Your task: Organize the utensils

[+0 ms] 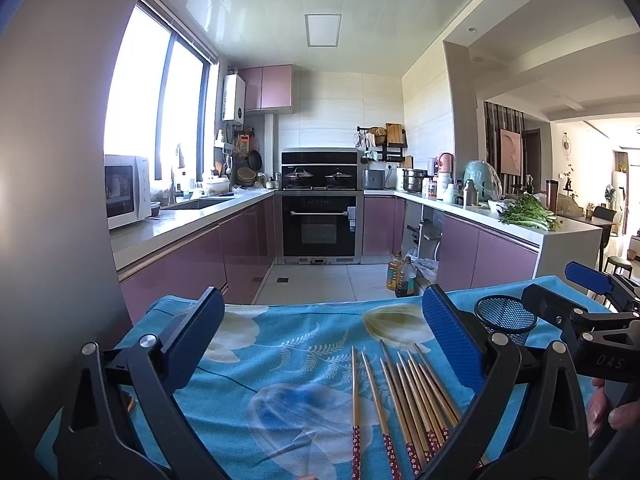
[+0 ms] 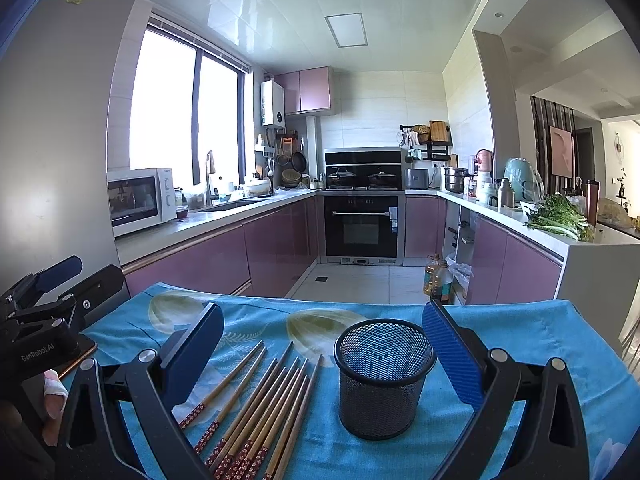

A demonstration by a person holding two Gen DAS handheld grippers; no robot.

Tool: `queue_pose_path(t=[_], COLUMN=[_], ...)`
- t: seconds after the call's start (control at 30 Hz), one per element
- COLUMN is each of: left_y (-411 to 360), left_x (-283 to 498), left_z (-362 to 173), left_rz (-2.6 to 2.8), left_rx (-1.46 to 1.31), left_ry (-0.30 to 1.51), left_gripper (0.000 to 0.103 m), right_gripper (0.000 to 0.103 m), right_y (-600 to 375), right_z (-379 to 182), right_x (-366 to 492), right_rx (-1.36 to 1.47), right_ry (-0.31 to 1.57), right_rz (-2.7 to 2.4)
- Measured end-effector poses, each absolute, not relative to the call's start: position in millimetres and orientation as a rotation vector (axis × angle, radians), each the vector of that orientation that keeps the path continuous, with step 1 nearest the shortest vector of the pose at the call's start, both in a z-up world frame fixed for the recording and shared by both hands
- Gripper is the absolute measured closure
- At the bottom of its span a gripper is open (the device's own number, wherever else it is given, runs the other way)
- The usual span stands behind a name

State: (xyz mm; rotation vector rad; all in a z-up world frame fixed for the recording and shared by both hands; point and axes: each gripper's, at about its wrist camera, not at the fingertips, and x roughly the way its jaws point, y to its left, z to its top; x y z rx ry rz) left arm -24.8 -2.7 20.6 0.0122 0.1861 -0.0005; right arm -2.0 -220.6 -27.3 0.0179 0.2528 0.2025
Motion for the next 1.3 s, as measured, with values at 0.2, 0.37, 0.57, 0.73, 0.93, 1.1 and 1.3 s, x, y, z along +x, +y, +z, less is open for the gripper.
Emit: queue_pose_path(t=[0.2,0.37,0.57,0.73,0.93,1.1,1.3], left_y=[-7.0,-8.3,-6.5,-7.6,-7.6,-10.5,-9.6], left_x=[-26.2,-26.3,-25.8,-27.4,-25.2,-26.2,-28.4], left_z=[19.8,19.6,18.3,18.3,16.9,14.5,17.0], left_rz=[-0.004,0.008,0.015,0.014,0.015,-0.001,0.022], left_rx=[0.025,0.028,0.027,0.03,0.027,0.036,0.032], left_ry=[0.176,0.167,0.172,0.175,0.204,0.211,0.174], left_gripper=[0.005,0.005,0.005,0.005,0.005,0.005,0.005], right_gripper=[0.007,0.007,0.007,0.007,0.007,0.007,0.007], right_y=[-221.8,-222.6,-222.1,-223.1,-224.3,-224.1,-222.7], right_z=[-28.6,-29.6,-30.0,-30.9,-32.2,-33.4,-34.5], right_x=[-1.1,-1.0,-0.4,0.6,1.7,2.7,4.2], right_rx=[0.02,0.025,0.026,0.028,0.029,0.026,0.02], right_ry=[0.258,0.263,0.266,0.269,0.268,0.276,0.28], right_rz=[0.201,0.198,0.197,0.196,0.192,0.19,0.183])
